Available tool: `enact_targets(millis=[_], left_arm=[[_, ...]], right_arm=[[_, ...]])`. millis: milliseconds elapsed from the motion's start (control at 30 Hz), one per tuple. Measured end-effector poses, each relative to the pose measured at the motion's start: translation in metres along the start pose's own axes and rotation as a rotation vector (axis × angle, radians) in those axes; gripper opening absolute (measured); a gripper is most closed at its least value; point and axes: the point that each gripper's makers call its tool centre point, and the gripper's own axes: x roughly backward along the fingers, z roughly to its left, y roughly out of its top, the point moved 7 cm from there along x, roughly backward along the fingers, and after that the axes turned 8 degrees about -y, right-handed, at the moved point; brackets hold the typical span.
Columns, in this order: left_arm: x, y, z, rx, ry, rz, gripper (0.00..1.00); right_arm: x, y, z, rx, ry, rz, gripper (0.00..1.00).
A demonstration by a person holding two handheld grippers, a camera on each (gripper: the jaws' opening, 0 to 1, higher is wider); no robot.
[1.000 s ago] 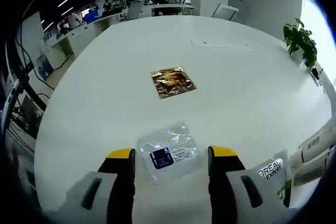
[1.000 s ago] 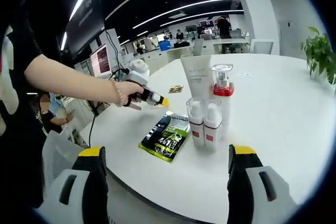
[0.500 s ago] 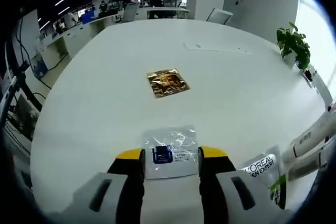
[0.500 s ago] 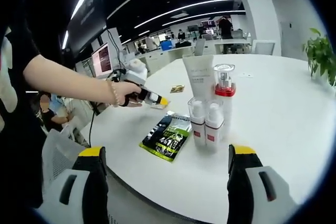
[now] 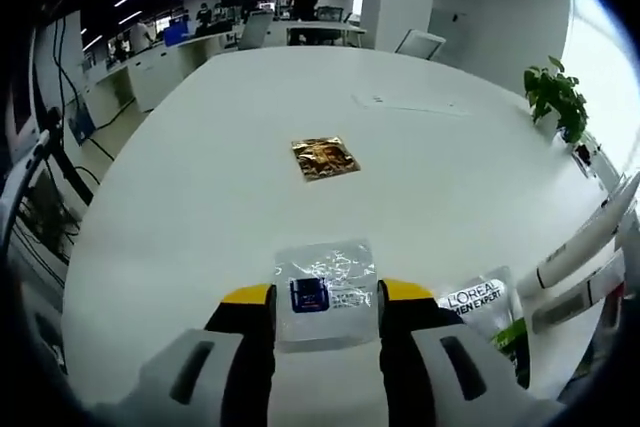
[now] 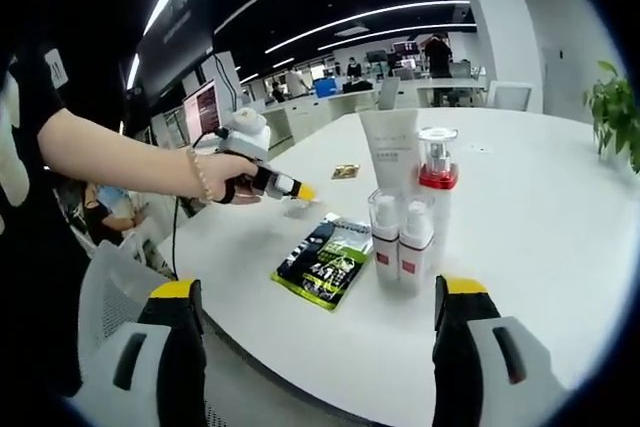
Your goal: Arrange the skincare products in the storage area until every visible bottle or jar stands upright without overlapping.
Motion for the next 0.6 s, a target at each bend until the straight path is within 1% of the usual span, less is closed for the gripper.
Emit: enact_targets(millis=[67,133,200,267,433,533,600], left_arm=[[0.006,-0.005,-0.001,0.004,0.001,0.000,0.36],[0.008,-0.006,-0.003,0.004,0.001,0.001,0.36],[0.016,-0.013,-0.005,0.002,0.002,-0.001,0.36],[0.016,-0.013,-0.005,0.003,0.002,0.001,0.36],[0.029,-0.025,-0.007,-0.009,0.006,0.006,0.37],[0.033,-0.028,-0.005,-0.011,0.009,0.007,0.36],[0.037,-0.033,-0.006,-0.015,0.013,0.009,0.36]], right_arm=[[0.000,0.000,0.000,0.003,0.003,-0.006,0.96],[0.000,0.001,0.001,0.006,0.008,-0.010,0.96],[0.000,0.001,0.002,0.013,0.015,-0.011,0.96],[0.000,0.001,0.004,0.021,0.021,-0.012,0.96],[0.001,0.002,0.007,0.031,0.035,-0.018,0.96],[0.002,0.002,0.009,0.033,0.044,-0.025,0.96],[0.003,0.003,0.010,0.035,0.054,-0.028,0.96]])
